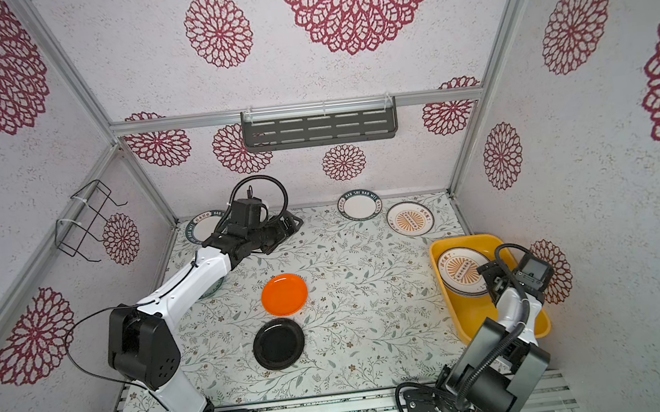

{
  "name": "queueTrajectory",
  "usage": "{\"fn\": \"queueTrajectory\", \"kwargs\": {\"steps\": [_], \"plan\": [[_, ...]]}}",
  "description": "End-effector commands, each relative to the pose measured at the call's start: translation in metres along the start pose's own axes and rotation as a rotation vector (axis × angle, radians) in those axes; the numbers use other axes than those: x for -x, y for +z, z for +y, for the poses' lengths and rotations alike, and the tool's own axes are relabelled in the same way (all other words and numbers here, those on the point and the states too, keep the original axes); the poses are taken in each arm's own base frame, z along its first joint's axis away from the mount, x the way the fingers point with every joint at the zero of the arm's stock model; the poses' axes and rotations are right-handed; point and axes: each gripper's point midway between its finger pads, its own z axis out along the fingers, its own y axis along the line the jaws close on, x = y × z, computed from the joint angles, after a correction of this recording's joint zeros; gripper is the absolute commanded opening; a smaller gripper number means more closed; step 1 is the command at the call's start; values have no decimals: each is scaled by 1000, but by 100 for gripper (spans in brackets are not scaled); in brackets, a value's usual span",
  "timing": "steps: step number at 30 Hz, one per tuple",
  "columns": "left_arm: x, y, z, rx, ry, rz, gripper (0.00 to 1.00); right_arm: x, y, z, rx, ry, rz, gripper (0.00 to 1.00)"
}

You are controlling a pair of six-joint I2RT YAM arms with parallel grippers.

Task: Place the plates into the plastic bin on the countertop
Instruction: 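Lower the sunburst plate onto the stack in the bin and open the right gripper, then move right gripper toward far plates while left gripper reaches the green-rimmed plate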

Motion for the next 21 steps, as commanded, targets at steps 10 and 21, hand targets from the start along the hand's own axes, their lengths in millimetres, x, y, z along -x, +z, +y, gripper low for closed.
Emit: {"fn": "queueTrajectory", "kwargs": {"steps": [10, 21], "plan": [[21, -62, 97, 182, -159, -134, 97, -24, -56, 54, 131, -129, -72, 99], [34, -93, 168, 214, -371, -219, 97, -71, -77, 141, 407, -215, -38, 99]]}}
